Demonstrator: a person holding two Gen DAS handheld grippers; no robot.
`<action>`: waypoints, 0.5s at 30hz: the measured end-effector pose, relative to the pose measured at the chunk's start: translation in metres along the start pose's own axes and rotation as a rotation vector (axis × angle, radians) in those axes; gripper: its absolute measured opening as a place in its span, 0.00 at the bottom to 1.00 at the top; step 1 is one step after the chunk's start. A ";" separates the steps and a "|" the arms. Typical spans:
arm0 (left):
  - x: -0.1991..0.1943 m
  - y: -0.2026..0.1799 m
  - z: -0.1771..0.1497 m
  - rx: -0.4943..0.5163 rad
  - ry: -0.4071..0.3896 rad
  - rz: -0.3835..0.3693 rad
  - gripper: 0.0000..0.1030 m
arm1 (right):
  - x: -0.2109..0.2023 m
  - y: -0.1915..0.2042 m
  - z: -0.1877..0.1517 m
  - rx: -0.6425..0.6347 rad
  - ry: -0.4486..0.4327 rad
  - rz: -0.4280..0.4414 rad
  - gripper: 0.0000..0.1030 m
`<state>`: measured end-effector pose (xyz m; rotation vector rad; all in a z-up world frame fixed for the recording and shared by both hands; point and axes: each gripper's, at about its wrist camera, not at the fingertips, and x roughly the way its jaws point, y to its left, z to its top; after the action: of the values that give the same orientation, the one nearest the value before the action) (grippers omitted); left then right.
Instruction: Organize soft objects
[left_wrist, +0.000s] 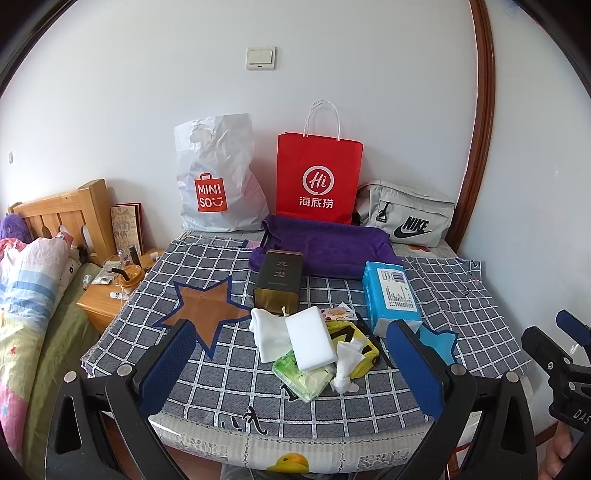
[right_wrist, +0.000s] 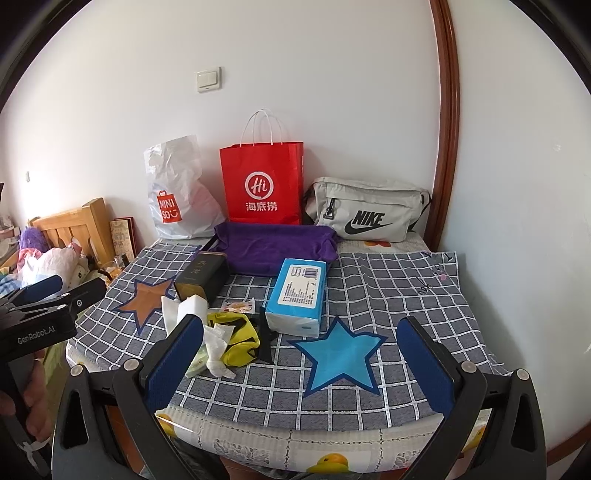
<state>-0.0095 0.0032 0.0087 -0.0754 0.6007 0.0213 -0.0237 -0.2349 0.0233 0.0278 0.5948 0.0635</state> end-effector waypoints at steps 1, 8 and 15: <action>0.003 0.000 -0.001 0.001 0.004 0.001 1.00 | 0.001 0.000 -0.001 0.000 0.001 0.002 1.00; 0.041 0.000 -0.010 0.001 0.083 0.014 1.00 | 0.026 -0.003 -0.010 0.010 0.041 0.021 1.00; 0.095 0.006 -0.029 -0.033 0.216 -0.050 0.99 | 0.066 -0.007 -0.027 0.035 0.114 0.054 1.00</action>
<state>0.0518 0.0069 -0.0691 -0.1259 0.8140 -0.0261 0.0163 -0.2371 -0.0368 0.0747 0.7090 0.1071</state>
